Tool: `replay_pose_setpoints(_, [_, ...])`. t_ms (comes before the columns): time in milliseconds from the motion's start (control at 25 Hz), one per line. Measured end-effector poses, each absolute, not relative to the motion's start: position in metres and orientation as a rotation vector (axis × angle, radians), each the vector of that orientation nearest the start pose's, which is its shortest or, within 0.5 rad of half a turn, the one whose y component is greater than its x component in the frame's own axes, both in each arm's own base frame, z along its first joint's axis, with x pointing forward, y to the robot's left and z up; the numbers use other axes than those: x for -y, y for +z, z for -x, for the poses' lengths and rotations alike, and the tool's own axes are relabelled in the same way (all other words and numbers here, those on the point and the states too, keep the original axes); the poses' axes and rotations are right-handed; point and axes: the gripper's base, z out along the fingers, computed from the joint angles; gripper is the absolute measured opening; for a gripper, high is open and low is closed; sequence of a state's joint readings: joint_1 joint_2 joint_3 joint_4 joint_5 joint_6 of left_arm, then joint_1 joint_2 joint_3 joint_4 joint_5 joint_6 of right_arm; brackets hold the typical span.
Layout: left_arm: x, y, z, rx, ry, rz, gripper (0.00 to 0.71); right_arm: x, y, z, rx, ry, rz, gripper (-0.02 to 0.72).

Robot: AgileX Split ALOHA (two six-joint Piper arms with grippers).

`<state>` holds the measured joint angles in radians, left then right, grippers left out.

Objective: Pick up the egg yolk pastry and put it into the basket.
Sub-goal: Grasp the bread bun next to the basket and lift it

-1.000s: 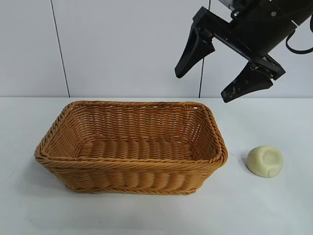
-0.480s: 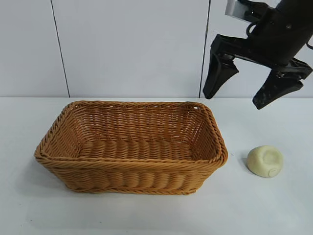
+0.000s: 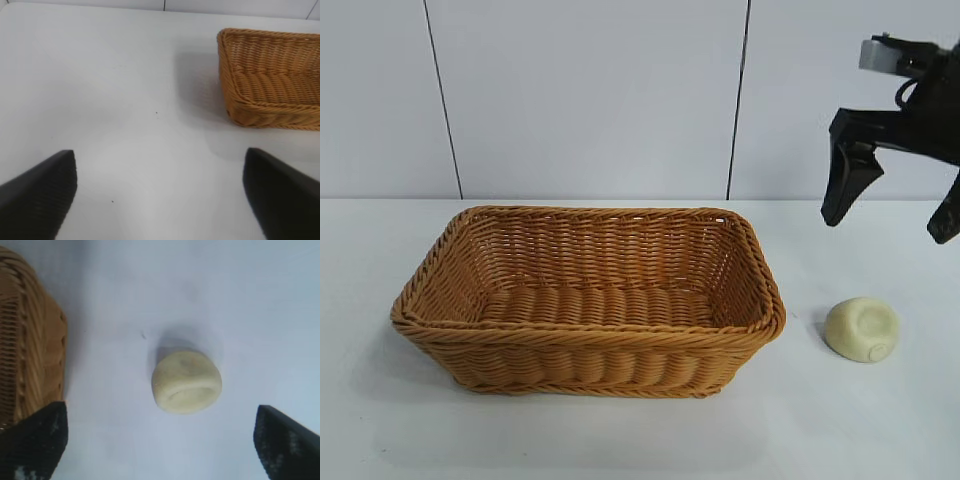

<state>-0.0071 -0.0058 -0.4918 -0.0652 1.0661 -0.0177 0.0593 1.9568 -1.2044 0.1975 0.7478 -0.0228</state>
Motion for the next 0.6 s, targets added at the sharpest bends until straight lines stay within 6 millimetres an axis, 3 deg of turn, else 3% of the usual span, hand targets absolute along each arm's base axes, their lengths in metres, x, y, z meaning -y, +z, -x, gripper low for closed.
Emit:
replay_pose_setpoints(160, [0.005, 0.275, 0.005, -2.052, -0.093, 0.008, 0.695, -0.034, 0.125, -0.370, -3.001, 0.213, -0.085, 0.697])
replay_pose_setpoints(360, [0.005, 0.275, 0.005, -2.052, -0.093, 0.008, 0.695, -0.034, 0.119, -0.371, -3.005, 0.210, -0.090, 0.678])
replay_pose_setpoints(600, [0.005, 0.275, 0.005, -2.052, -0.093, 0.008, 0.695, -0.034, 0.118, -0.371, -3.003, 0.209, -0.090, 0.445])
